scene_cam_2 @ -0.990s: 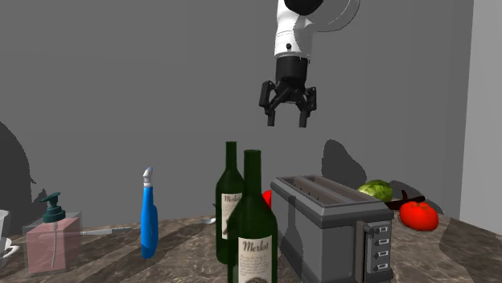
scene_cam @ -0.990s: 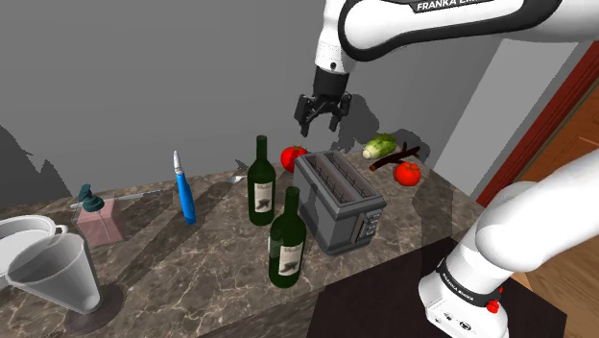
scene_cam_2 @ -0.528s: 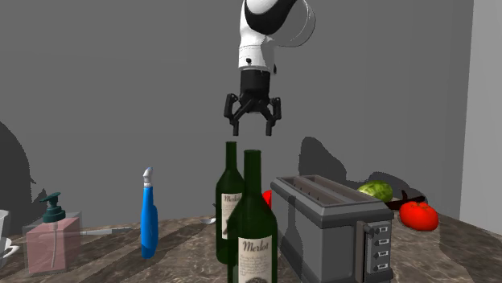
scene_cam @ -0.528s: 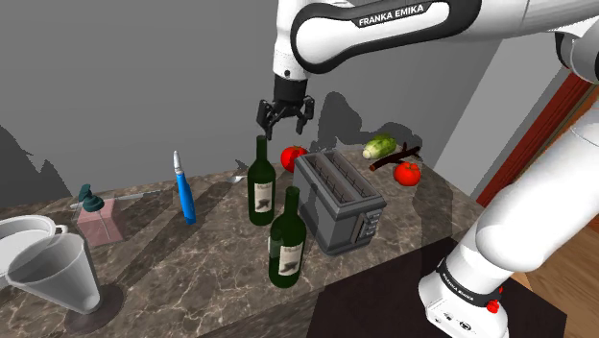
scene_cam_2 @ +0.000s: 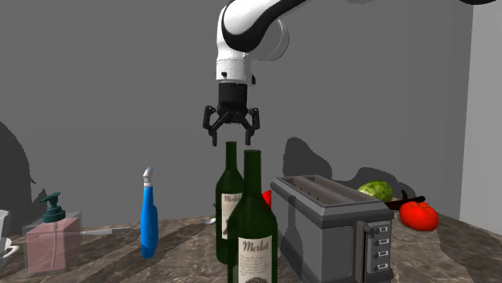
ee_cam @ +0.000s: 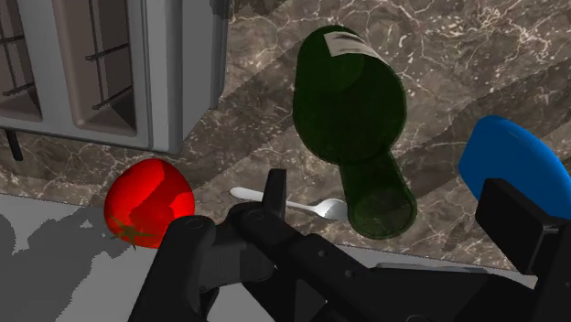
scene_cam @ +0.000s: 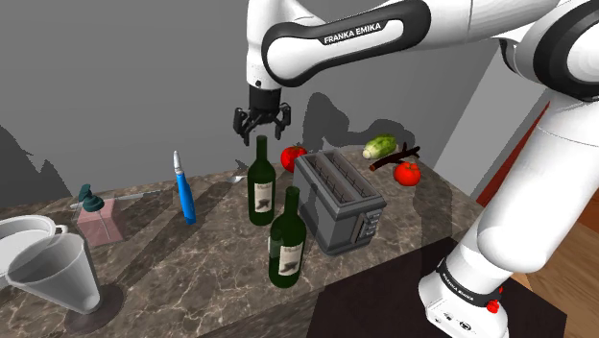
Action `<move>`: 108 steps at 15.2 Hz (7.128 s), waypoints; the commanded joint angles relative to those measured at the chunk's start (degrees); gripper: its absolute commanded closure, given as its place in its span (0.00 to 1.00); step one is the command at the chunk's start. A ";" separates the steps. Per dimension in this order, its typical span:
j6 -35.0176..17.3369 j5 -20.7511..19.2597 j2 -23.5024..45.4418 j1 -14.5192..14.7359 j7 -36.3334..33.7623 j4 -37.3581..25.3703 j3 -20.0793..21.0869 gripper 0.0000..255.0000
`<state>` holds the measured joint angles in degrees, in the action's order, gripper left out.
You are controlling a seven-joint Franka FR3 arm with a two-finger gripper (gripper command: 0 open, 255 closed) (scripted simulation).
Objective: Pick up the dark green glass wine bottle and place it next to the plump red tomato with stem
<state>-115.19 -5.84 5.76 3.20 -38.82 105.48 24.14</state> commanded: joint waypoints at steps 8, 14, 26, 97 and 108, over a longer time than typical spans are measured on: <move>-3.26 -0.75 1.30 0.02 -0.43 2.06 -0.15 0.00; -3.25 -0.75 1.29 0.02 -0.43 2.07 -0.15 1.00; 0.36 -0.16 0.40 -0.04 0.10 -0.76 -0.07 1.00; 21.26 -4.30 -43.63 -19.10 62.34 19.58 -45.01 1.00; 15.01 -6.08 -47.70 -20.88 75.37 24.79 -55.98 0.00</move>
<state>-98.23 -11.99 -39.95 -17.47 34.45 127.67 -30.33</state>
